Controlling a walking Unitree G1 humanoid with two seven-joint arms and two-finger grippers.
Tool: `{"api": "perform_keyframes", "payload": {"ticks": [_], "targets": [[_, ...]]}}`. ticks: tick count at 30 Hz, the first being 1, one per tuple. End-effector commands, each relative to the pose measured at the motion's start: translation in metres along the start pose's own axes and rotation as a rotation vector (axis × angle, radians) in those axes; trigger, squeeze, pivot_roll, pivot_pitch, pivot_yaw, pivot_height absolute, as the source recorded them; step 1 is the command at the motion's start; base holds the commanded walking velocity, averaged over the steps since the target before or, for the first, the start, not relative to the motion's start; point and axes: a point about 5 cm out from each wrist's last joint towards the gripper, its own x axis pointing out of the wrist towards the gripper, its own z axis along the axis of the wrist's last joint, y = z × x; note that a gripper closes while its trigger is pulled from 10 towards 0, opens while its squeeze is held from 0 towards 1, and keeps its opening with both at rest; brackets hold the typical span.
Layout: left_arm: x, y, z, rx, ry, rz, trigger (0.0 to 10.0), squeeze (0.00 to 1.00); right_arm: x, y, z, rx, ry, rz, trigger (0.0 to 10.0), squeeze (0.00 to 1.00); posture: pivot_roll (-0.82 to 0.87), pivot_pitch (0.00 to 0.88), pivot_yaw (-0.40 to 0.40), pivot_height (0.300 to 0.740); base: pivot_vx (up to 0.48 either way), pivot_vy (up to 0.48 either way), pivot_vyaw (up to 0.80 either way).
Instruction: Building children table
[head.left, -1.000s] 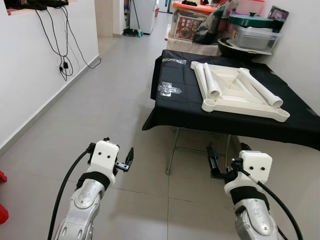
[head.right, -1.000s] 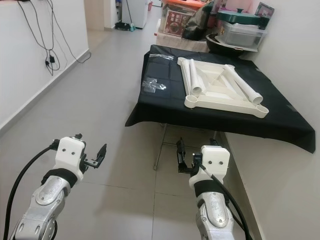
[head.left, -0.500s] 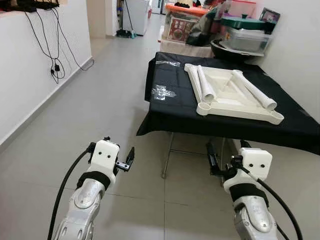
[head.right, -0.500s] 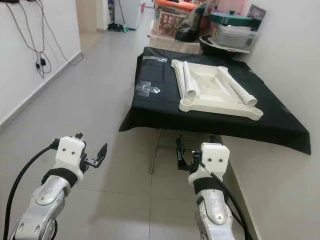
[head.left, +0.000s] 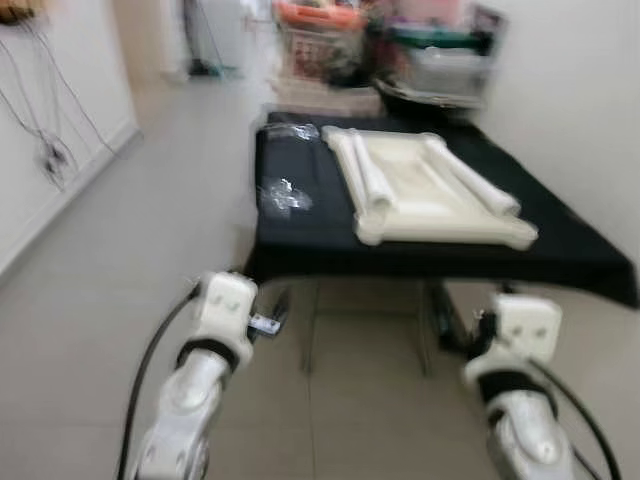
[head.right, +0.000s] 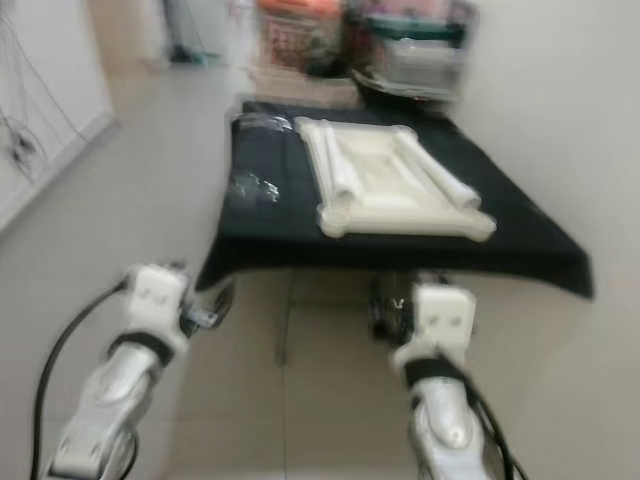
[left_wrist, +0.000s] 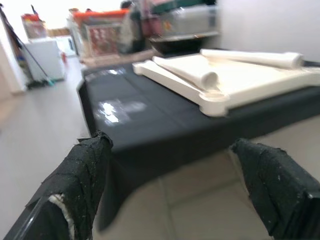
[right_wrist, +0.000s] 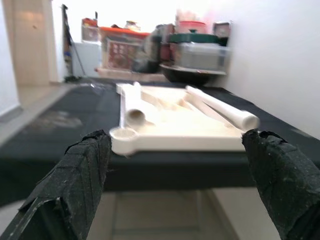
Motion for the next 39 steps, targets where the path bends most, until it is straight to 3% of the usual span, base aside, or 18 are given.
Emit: {"api": "perform_keyframes", "payload": {"ticks": [1,30,39], "targets": [[-0.0028,0.0085,-0.0019,0.015,0.008,0.029,10.0,0.0,0.0015,0.005,0.0021,0.01,-0.01,0.016,10.0,0.0,0.12,0.0,-0.134,0.74,0.33,0.0,0.0],[-0.0022,0.0113,-0.0012,0.026,-0.004,0.046,10.0,0.0,0.0022,0.0065,-0.0007,0.013,-0.004,0.026,10.0,0.0,0.13,0.0,-0.134,0.74,0.336,0.0,0.0],[-0.0024,0.0126,-0.0009,0.036,-0.012,0.041,10.0,0.0,0.0023,0.0076,-0.0023,0.016,-0.001,0.024,10.0,0.0,0.14,0.0,-0.131,0.74,0.0,-0.102,0.0]]}}
